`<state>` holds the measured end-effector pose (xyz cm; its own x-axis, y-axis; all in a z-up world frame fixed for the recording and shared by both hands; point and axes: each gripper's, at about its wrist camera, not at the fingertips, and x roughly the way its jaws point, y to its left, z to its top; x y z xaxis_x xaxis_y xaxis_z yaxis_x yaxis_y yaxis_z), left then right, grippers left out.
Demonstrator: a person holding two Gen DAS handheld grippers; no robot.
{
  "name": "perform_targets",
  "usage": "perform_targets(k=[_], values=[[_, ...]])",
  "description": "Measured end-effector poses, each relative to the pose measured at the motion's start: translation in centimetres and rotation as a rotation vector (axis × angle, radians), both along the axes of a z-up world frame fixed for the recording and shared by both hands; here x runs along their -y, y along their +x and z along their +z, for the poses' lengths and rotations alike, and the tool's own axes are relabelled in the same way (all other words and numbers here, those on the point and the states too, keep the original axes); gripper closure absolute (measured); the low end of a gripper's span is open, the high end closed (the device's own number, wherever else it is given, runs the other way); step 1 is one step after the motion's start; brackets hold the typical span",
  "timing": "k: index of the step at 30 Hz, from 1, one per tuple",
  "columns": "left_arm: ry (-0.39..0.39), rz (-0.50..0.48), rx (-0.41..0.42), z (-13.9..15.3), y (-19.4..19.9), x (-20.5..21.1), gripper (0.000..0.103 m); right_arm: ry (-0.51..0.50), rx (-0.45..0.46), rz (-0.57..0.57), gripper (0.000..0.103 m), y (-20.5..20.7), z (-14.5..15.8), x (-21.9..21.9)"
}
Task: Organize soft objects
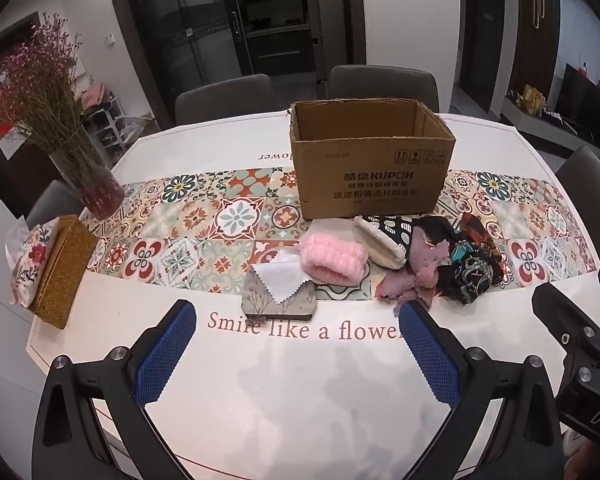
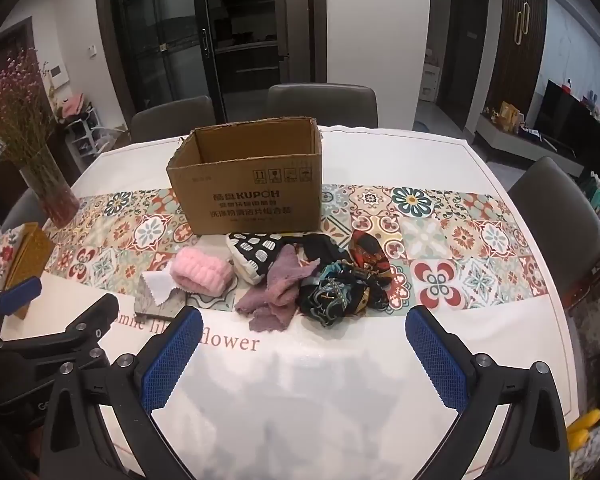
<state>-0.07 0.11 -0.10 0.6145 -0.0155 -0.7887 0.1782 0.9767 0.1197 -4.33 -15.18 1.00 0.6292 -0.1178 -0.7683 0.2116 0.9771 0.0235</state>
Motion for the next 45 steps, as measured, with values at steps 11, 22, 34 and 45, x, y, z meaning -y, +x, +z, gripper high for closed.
perform_targets(k=[11,22,34,45], values=[[-0.001,0.000,-0.002,0.09,0.14,-0.10,0.000,0.000,-0.002,0.002,0.000,0.01,-0.08,-0.01],[-0.002,0.003,-0.003,0.06,0.10,-0.13,0.000,-0.002,0.001,0.005,0.000,-0.08,0.00,-0.23],[-0.006,0.004,0.000,0.02,-0.04,-0.28,0.000,-0.006,0.007,0.006,0.000,-0.22,0.13,-0.32],[-0.009,0.004,-0.002,0.02,-0.05,-0.34,0.000,-0.005,0.004,0.004,0.000,-0.20,0.16,-0.38]])
